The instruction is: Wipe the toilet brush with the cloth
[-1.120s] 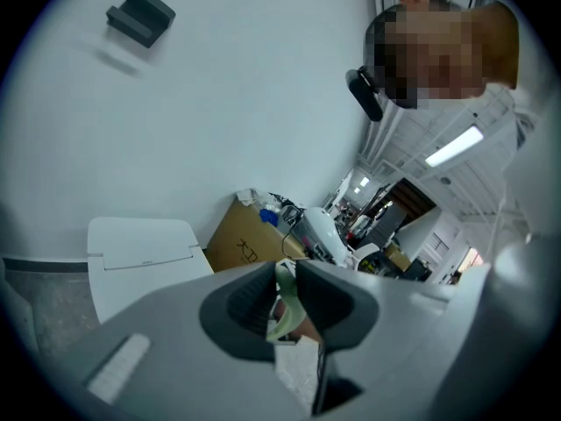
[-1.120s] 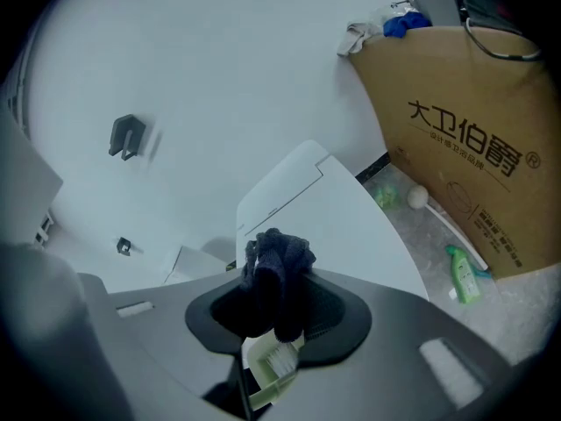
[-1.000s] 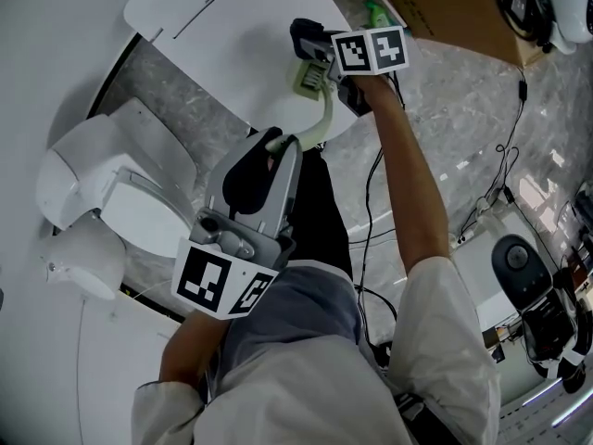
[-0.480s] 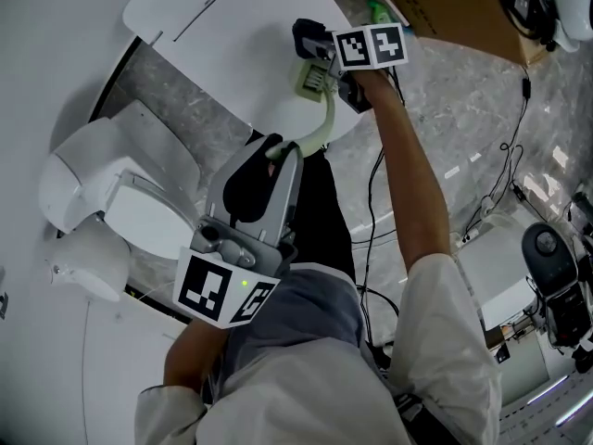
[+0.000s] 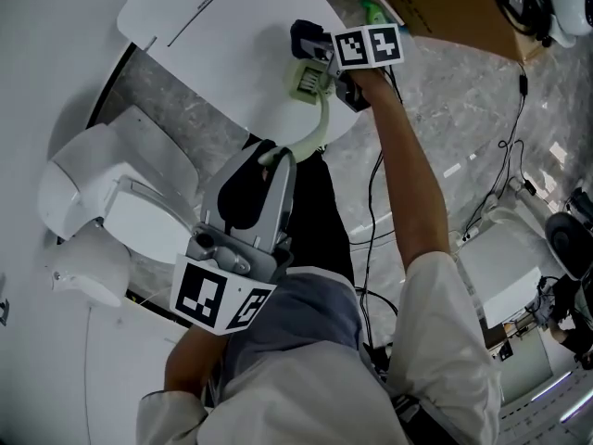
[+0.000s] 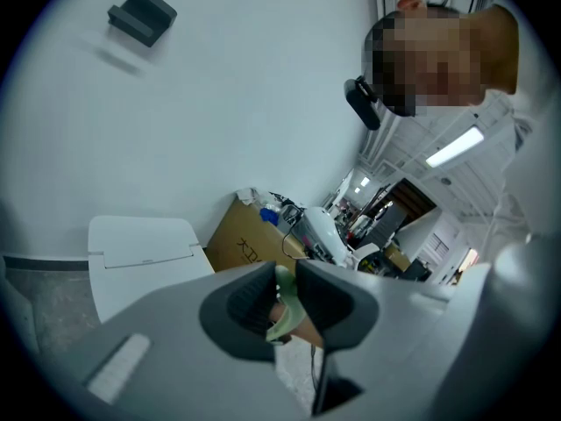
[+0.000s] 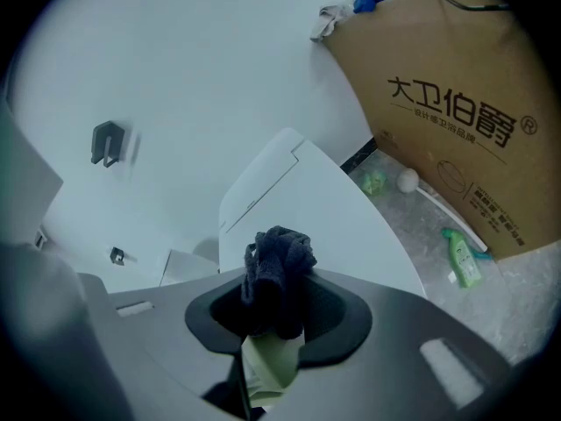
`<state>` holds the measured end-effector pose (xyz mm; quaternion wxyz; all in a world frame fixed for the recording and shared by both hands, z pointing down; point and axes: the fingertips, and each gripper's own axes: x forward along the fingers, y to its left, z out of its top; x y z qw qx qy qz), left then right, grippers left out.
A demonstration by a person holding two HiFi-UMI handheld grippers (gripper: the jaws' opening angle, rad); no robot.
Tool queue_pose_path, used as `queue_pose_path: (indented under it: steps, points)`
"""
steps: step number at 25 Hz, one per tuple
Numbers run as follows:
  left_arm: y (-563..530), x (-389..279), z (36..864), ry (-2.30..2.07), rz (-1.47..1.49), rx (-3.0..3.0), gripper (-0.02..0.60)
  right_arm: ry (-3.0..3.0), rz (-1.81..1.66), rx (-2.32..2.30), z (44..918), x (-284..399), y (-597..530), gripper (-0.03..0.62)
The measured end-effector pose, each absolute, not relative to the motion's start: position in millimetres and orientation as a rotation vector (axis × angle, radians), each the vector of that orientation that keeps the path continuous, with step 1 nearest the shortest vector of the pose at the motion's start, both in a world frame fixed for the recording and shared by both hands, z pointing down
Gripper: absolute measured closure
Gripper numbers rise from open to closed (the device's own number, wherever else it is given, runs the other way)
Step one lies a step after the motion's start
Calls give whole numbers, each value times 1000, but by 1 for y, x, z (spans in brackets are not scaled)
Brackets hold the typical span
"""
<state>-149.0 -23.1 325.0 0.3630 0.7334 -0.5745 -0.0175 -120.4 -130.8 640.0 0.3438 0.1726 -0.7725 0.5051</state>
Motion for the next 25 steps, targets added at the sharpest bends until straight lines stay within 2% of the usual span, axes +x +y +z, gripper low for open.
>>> queue_pose_path:
  steps: [25]
  points:
    - [-24,-148,324,-1483,-40,1889,581,-1880,1428,653,671,-70,-131,494]
